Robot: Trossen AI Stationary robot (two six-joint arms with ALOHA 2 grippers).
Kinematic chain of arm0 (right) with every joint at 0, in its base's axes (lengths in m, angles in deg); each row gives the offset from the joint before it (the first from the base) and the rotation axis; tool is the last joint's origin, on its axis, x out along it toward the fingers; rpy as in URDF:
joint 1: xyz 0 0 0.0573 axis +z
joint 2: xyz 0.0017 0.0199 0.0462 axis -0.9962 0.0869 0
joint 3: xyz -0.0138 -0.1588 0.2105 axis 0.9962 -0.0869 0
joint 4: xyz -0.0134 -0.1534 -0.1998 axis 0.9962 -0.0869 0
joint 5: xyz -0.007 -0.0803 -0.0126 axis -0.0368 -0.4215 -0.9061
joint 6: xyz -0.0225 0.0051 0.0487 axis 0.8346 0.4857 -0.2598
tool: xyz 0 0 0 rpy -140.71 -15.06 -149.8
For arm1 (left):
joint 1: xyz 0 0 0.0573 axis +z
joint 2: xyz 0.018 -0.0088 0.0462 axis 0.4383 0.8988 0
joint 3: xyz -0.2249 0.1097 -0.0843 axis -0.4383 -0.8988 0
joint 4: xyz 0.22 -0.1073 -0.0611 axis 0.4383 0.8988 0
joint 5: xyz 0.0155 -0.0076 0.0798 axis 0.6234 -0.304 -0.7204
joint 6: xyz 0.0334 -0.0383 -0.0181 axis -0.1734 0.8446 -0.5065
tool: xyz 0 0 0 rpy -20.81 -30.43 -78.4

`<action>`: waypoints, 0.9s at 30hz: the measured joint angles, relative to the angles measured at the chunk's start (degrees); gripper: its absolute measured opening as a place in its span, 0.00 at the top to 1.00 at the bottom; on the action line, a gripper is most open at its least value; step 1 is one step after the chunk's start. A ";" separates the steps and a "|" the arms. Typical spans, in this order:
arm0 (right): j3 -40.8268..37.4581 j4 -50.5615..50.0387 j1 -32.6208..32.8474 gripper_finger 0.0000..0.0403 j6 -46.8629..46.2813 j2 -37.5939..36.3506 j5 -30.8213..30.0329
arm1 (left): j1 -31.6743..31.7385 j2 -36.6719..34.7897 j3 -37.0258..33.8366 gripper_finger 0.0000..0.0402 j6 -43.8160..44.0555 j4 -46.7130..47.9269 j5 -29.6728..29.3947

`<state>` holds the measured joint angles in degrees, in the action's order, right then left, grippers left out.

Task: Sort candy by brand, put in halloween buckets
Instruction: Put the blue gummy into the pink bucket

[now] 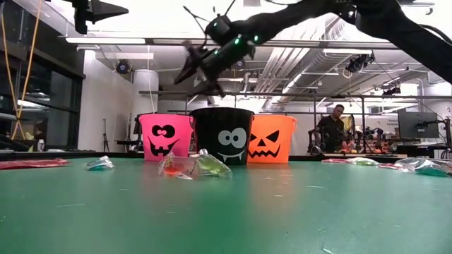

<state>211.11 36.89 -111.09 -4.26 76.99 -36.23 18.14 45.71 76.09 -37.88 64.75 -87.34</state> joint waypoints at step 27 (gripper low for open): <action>-66.58 -13.69 0.94 0.38 -9.23 -62.83 -16.91 | 0.06 3.67 2.34 0.49 0.54 8.63 8.27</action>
<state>144.54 23.20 -110.15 -13.49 14.17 -53.13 18.20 49.38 78.43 -37.34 73.38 -79.07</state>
